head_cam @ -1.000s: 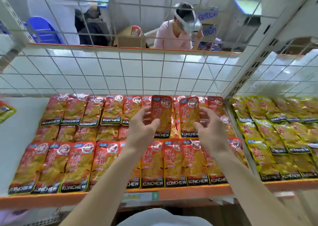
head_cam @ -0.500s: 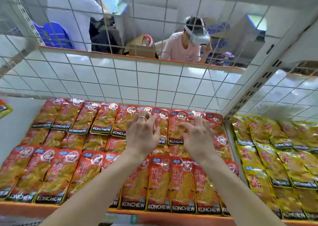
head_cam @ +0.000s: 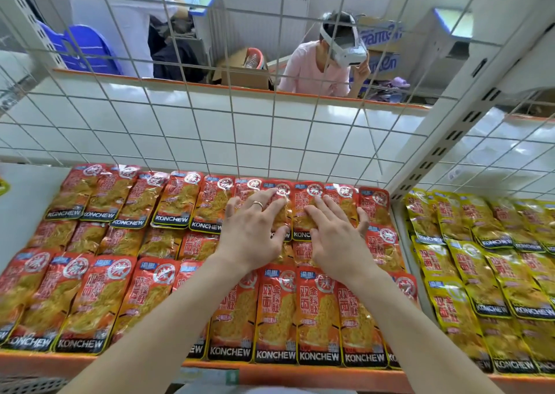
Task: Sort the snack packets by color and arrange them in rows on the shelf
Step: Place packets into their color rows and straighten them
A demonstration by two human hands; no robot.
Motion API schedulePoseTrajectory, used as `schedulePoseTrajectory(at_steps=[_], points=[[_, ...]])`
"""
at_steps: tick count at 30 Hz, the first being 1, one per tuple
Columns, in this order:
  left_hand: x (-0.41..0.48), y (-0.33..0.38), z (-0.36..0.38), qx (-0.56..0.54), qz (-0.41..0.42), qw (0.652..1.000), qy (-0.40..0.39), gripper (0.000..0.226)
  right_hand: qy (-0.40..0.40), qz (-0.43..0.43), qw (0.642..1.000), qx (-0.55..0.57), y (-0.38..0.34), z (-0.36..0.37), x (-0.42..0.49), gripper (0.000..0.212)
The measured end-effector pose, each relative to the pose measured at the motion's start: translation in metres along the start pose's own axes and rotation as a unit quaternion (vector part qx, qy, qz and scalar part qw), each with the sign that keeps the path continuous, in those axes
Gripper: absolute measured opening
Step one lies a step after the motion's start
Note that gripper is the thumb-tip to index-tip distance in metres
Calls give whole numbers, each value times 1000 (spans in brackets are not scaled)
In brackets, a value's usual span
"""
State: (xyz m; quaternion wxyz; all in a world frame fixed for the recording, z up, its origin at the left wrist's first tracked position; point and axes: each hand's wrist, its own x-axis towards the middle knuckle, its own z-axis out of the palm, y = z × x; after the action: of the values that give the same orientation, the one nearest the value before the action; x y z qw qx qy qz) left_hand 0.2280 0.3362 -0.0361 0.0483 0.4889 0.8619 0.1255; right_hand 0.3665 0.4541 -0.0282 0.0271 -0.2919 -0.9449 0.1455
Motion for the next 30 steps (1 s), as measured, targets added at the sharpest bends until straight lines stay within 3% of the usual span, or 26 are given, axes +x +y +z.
schedulePoseTrajectory(at_steps=[4,6,11,26,30], points=[[-2,2,-1,-24,24,999,9,60,54,5,997,54,7,-4,-11,50],[-5,6,-1,-18,50,998,-25,63,80,34,994,65,16,-8,-17,48],[-1,20,5,43,61,990,-121,62,6,59,998,28,29,-12,-20,55],[4,25,11,48,30,992,-110,58,25,42,998,38,36,-6,-24,48],[3,23,17,61,22,989,-135,59,-12,32,999,0,38,5,-29,66]])
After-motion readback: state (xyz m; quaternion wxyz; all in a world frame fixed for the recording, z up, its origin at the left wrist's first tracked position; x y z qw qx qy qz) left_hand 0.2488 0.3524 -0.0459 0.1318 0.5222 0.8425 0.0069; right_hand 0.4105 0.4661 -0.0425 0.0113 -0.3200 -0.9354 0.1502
